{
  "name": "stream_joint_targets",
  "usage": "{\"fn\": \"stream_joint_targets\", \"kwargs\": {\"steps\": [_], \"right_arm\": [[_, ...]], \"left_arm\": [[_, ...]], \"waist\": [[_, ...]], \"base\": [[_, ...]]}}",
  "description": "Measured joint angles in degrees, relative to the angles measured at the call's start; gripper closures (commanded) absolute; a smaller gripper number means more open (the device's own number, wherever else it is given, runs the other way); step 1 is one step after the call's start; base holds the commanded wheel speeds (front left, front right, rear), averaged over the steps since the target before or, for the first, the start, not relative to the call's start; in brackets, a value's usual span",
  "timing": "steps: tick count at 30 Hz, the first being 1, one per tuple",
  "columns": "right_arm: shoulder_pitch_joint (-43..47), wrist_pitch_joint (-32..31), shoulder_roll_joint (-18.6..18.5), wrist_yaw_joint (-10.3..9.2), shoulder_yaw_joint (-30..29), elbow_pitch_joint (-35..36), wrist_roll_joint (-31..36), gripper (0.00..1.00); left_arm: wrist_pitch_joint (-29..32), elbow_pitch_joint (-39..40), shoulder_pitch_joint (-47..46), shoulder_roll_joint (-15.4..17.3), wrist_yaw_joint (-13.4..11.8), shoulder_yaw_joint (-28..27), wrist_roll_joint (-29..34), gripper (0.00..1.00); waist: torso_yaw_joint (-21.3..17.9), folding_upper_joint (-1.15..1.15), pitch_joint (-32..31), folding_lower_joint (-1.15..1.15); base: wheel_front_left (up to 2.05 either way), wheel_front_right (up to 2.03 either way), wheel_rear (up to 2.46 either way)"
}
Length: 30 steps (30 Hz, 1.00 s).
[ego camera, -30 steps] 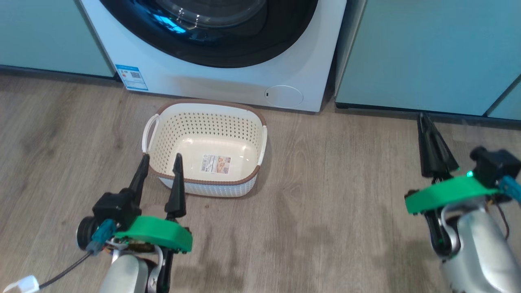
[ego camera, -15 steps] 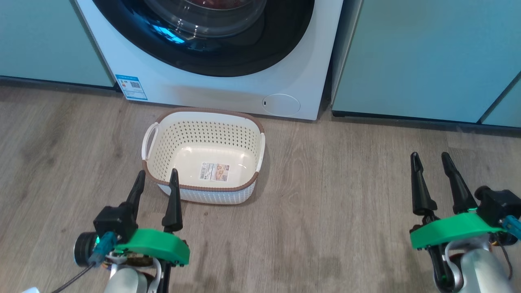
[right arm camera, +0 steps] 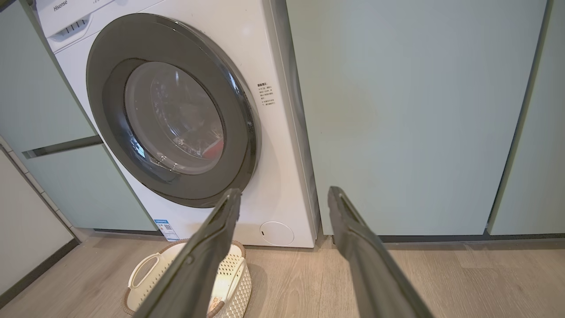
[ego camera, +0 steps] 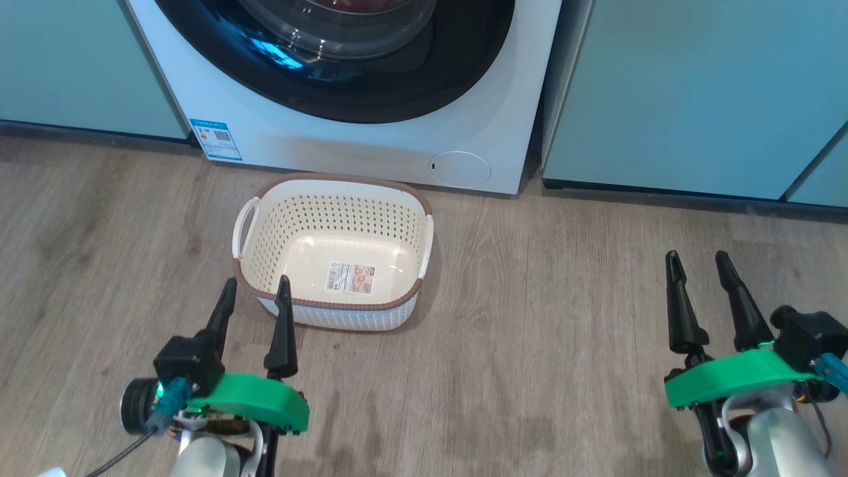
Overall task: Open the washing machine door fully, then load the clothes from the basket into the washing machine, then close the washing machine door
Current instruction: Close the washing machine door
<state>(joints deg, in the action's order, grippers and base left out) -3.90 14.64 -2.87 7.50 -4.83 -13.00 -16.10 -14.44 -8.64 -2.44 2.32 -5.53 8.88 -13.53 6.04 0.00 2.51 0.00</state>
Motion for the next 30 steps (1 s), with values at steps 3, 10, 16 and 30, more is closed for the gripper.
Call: {"fn": "stream_joint_targets", "kwargs": {"steps": [3,10,16,30], "right_arm": [[0.0,0.0,0.0,0.0,0.1,-0.1,-0.1,0.0],[0.0,0.0,0.0,0.0,0.0,-0.1,-0.1,0.0],[0.0,0.0,0.0,0.0,0.0,-0.3,-0.5,0.0],[0.0,0.0,0.0,0.0,0.0,-0.7,-0.6,0.0]], "left_arm": [[0.0,0.0,0.0,0.0,0.0,0.0,0.0,0.0],[0.0,0.0,0.0,0.0,0.0,0.0,0.0,0.0],[0.0,-0.4,0.0,0.0,0.1,0.2,1.0,0.0],[0.0,-0.2,0.2,0.0,2.4,0.3,0.6,0.0]], "waist": [[0.0,0.0,0.0,0.0],[-0.1,0.0,-0.5,0.0],[-0.2,0.0,-0.9,0.0],[-0.4,0.0,-1.0,0.0]], "base": [[0.0,0.0,0.0],[0.0,0.0,0.0],[0.0,0.0,0.0],[0.0,0.0,0.0]]}}
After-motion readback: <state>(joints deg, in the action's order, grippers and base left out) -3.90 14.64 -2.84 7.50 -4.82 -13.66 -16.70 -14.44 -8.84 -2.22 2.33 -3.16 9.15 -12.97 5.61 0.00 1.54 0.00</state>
